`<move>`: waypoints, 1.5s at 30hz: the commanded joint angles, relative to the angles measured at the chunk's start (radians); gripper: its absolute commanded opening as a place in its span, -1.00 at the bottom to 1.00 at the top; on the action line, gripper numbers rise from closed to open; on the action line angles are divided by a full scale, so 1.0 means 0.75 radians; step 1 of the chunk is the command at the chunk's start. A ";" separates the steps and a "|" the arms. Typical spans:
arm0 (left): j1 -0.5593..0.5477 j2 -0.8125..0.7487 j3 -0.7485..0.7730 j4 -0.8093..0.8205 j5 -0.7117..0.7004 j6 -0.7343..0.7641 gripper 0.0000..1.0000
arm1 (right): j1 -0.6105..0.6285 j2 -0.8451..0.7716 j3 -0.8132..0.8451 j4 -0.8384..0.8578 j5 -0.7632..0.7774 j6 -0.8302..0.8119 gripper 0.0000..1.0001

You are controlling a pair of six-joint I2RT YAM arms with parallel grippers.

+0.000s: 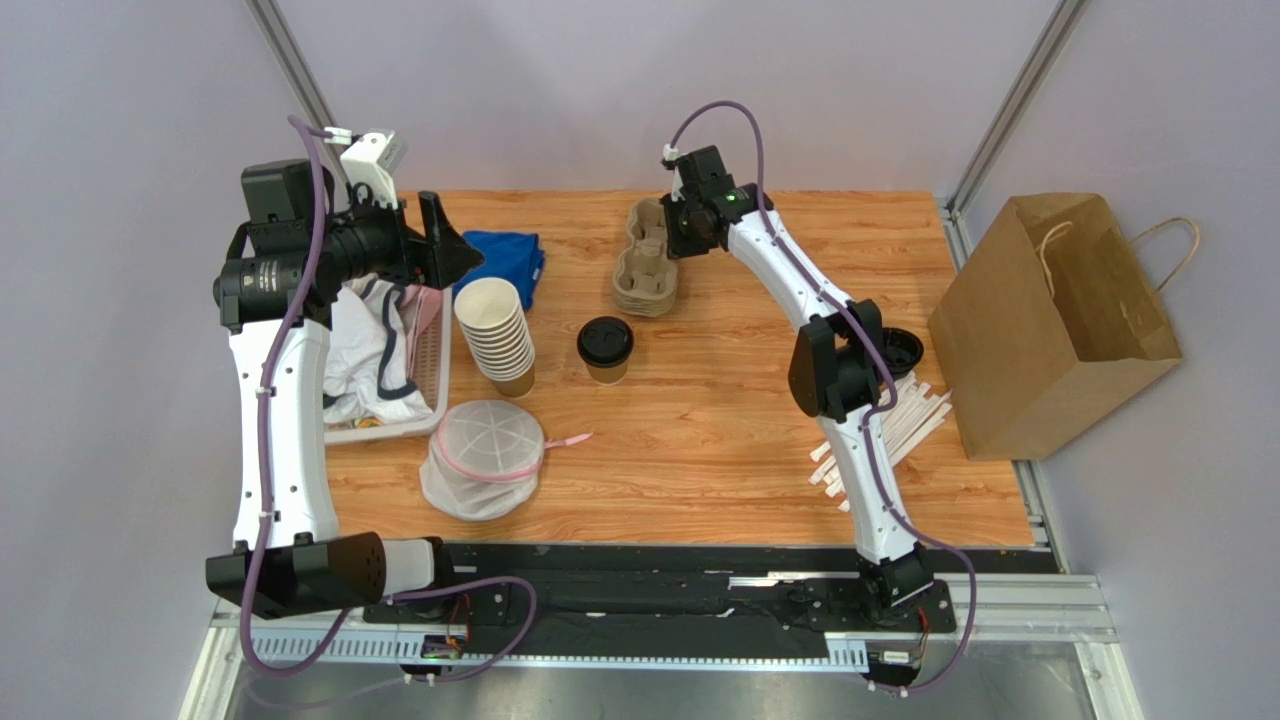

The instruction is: Pack the takeout coffee

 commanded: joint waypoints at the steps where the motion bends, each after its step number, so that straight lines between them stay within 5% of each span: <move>1: -0.005 0.007 0.046 0.033 0.010 -0.008 0.85 | 0.007 -0.031 0.024 0.035 -0.001 -0.012 -0.92; 33: -0.107 0.197 0.285 0.023 0.027 0.090 0.81 | -0.078 -0.295 -0.063 0.180 -0.354 0.151 -1.00; 45: -0.148 0.200 0.300 0.021 0.012 0.100 0.81 | -0.140 -0.522 -0.253 0.136 -0.620 0.204 -1.00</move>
